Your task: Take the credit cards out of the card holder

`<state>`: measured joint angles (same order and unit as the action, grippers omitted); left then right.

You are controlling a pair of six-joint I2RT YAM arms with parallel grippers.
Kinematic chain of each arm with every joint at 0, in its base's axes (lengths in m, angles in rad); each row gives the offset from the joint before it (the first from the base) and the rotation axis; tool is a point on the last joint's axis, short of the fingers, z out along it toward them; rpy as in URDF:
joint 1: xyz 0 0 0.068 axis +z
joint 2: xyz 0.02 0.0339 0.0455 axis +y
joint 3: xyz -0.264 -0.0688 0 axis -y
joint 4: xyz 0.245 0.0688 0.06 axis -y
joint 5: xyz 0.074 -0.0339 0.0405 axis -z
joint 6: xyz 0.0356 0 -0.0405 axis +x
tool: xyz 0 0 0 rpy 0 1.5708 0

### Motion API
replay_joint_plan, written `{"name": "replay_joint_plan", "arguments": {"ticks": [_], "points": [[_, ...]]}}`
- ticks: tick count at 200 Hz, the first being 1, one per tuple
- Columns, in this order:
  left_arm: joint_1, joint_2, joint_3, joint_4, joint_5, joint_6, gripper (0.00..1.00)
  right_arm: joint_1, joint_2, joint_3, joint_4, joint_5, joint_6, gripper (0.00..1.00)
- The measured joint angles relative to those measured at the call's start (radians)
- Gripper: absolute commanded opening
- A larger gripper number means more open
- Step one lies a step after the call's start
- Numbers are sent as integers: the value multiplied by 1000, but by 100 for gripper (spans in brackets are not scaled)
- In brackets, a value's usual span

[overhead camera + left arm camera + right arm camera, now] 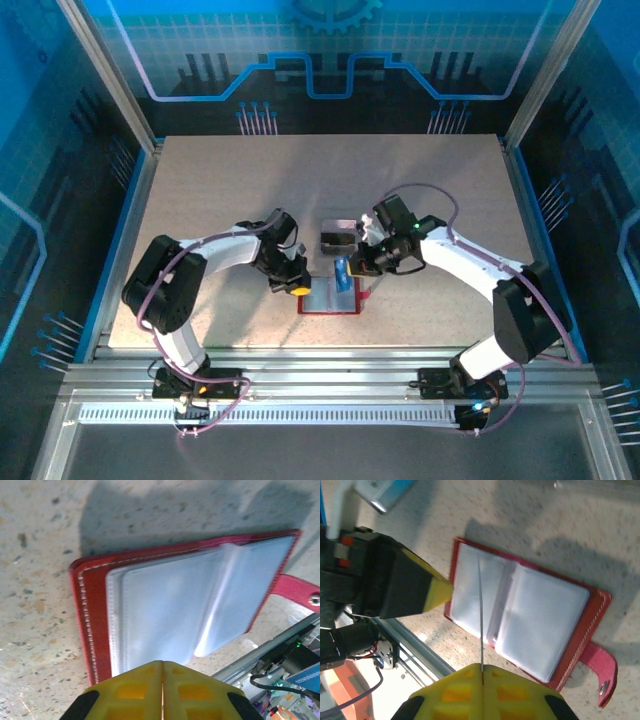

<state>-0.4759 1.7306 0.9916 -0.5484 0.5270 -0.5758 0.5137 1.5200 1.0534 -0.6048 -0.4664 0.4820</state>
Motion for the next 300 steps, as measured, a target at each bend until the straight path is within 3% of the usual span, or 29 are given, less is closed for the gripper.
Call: {"name": "replay_joint_plan", "arguments": {"ticks": [61,97,137,185,254,300], "points": [[12,-72,17,18,-68,-1,15,3,136,285,-286,152,-432,0],[68,-132,-9,69,-94,-5,18,18,181,397,-394,253,-721,0],[121,-163,-61,90,-105,-6,18,20,319,632,-502,352,-951,0],[143,-194,-86,92,-105,-6,18,20,465,889,-596,417,-1121,0],[158,-230,-93,90,-113,-21,18,20,758,1338,-748,465,-1240,0],[167,-234,-99,90,-116,-25,18,15,856,1423,-783,496,-1293,0]]}}
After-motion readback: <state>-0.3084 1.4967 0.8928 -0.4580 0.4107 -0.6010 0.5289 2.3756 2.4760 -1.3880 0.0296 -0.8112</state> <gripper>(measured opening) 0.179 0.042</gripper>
